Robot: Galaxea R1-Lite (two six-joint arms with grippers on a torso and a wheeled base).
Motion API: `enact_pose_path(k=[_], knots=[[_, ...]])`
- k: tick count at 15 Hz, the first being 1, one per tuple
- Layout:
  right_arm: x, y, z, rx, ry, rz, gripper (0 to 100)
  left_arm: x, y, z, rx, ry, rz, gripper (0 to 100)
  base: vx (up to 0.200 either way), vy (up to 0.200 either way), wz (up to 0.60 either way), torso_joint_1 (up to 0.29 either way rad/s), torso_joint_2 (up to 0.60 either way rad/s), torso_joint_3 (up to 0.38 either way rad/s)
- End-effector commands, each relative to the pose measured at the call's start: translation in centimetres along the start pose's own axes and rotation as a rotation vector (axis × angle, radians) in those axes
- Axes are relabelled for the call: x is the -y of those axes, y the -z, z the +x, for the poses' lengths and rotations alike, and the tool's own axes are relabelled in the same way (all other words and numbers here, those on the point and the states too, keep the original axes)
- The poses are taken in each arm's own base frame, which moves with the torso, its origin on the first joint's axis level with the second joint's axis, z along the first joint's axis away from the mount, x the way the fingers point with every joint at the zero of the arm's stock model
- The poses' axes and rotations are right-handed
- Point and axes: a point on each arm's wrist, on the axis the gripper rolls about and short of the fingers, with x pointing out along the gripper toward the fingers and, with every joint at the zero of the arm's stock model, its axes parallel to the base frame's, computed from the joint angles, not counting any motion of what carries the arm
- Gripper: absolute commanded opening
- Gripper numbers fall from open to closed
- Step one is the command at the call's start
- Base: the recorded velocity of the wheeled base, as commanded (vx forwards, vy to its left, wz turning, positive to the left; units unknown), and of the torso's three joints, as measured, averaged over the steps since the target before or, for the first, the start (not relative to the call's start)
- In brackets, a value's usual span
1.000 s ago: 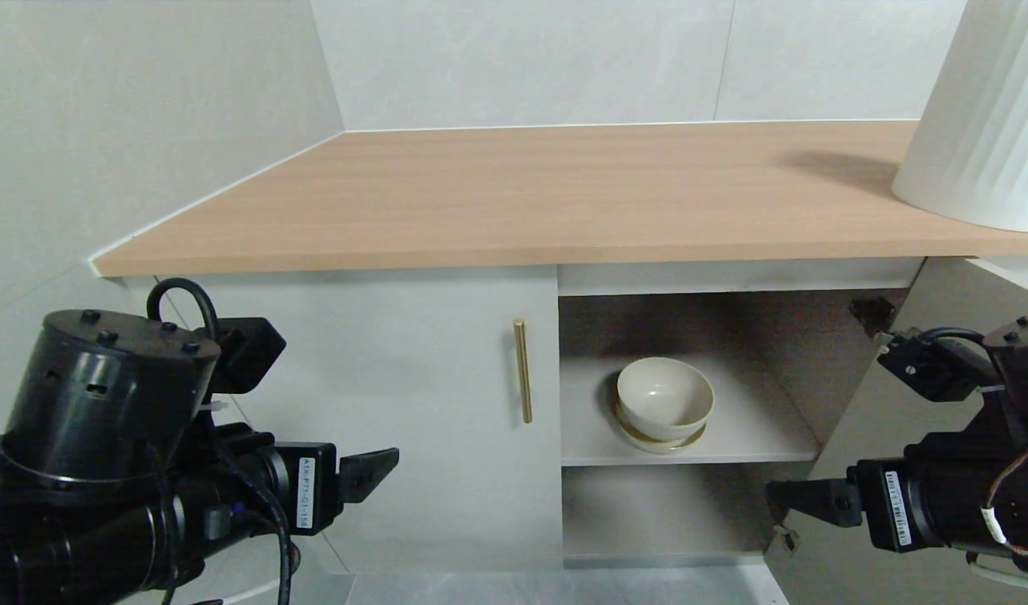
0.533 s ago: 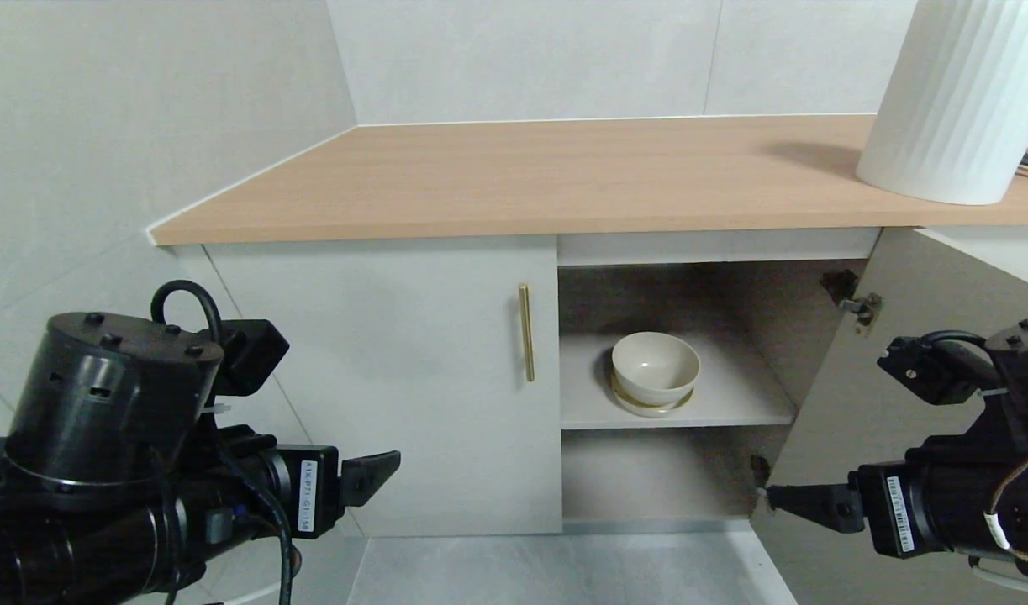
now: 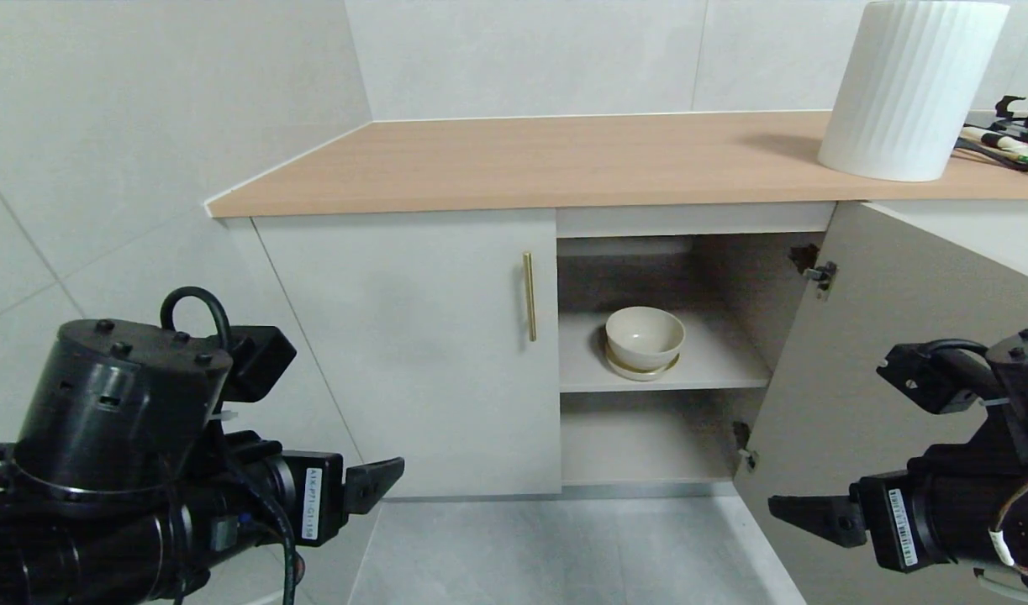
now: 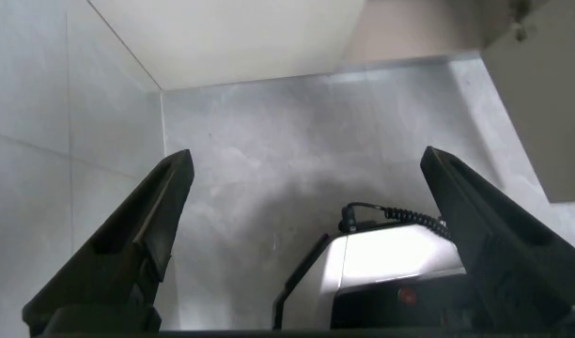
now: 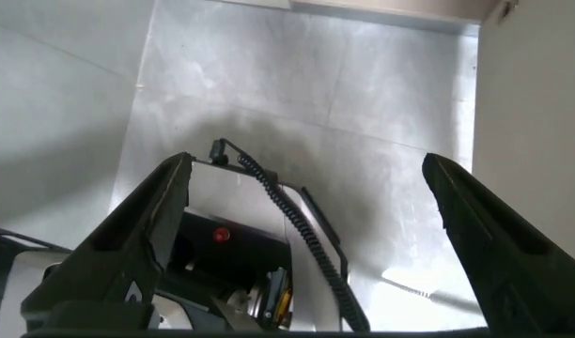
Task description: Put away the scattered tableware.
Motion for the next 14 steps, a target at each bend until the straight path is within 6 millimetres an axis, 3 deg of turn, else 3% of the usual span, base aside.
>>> enact_pose_path(k=[1,5,8,14], knots=[[0.01,0.05,-0.27,0.003,-0.003,-0.009,100,0.04,0.02,0.13,-0.003,-0.002,0.000,100,0.000,0.000,0.00,0.000,0.00,0.000],[0.08,0.08,-0.63,0.010,-0.006,-0.020,100,0.10,0.15,0.41,-0.015,-0.006,0.005,100,0.000,0.000,0.00,0.000,0.00,0.000],[0.08,0.08,-0.63,0.010,-0.006,-0.020,100,0.14,0.19,0.57,-0.020,-0.010,0.007,100,-0.200,0.000,0.00,-0.001,0.00,-0.002],[0.16,0.26,-0.70,-0.006,0.000,-0.034,100,0.15,0.22,0.62,-0.022,-0.009,0.008,100,0.000,0.000,0.00,0.000,0.00,0.000]])
